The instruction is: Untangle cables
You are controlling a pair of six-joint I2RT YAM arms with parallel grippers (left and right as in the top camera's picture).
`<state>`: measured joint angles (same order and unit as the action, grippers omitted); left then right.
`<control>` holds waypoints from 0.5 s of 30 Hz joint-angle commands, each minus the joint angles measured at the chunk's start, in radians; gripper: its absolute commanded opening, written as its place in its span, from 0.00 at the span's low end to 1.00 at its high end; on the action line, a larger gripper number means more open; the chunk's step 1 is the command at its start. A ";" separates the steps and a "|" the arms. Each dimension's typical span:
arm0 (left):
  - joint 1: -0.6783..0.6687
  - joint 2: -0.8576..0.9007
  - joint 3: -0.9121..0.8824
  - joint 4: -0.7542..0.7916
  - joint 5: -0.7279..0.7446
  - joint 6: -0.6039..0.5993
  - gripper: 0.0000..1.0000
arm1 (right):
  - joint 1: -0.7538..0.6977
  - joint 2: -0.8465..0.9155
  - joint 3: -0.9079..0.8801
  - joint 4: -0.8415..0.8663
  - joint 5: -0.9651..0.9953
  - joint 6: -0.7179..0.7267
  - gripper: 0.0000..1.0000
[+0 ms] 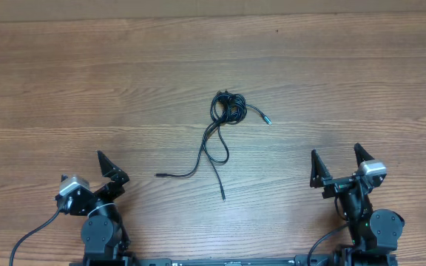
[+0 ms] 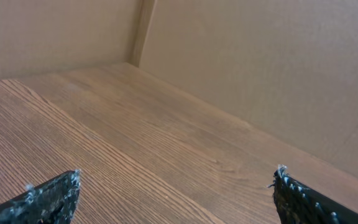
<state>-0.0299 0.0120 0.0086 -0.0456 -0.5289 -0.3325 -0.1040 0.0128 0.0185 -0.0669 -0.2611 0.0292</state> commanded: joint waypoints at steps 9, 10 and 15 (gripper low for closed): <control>0.010 -0.006 -0.004 -0.002 -0.021 0.019 0.99 | 0.003 -0.005 -0.010 0.007 0.009 -0.001 1.00; 0.010 -0.006 -0.004 -0.002 -0.021 0.019 0.99 | 0.003 -0.005 -0.010 0.007 0.009 -0.001 1.00; 0.010 -0.006 -0.004 -0.002 -0.021 0.019 0.99 | 0.003 -0.005 -0.010 0.007 0.009 -0.001 1.00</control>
<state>-0.0299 0.0120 0.0086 -0.0460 -0.5289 -0.3325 -0.1040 0.0128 0.0185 -0.0669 -0.2615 0.0296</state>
